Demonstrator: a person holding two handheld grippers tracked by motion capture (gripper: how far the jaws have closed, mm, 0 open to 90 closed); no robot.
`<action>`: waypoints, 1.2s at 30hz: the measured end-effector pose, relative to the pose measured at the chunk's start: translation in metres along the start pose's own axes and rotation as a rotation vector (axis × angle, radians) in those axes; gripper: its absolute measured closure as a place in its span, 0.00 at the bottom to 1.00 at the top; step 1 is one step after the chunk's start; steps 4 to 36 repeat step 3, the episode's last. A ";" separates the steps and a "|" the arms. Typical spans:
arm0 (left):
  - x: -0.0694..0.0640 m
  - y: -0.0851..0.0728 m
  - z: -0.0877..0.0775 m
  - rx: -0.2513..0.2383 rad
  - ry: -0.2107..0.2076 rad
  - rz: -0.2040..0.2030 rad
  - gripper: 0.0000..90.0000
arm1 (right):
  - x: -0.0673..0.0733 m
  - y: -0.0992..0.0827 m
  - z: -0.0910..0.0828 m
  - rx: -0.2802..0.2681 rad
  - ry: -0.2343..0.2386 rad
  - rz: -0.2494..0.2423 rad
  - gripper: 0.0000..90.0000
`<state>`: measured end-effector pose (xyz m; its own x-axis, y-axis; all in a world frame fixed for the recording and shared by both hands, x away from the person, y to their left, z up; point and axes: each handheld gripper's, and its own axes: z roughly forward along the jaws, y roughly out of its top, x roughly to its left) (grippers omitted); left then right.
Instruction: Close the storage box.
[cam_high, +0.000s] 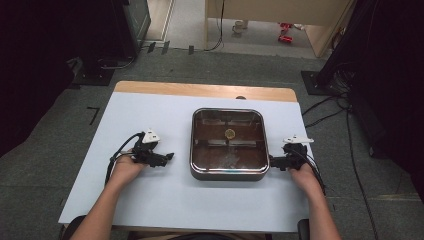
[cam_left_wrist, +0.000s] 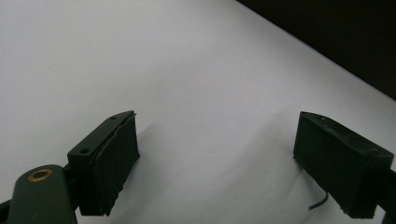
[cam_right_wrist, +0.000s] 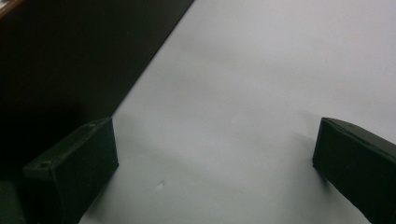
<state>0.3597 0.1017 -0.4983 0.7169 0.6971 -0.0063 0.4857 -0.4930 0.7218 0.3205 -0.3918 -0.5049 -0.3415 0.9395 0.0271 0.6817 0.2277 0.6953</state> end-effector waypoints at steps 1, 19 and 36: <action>0.000 0.000 0.000 0.001 0.001 0.000 0.15 | 0.000 0.000 0.000 0.000 0.000 0.000 0.00; 0.000 0.000 0.000 0.001 0.003 0.000 0.15 | 0.000 0.000 0.000 -0.001 0.000 0.000 0.00; 0.000 0.000 0.000 0.001 0.003 0.000 0.15 | 0.000 0.000 0.000 -0.001 0.000 0.000 0.00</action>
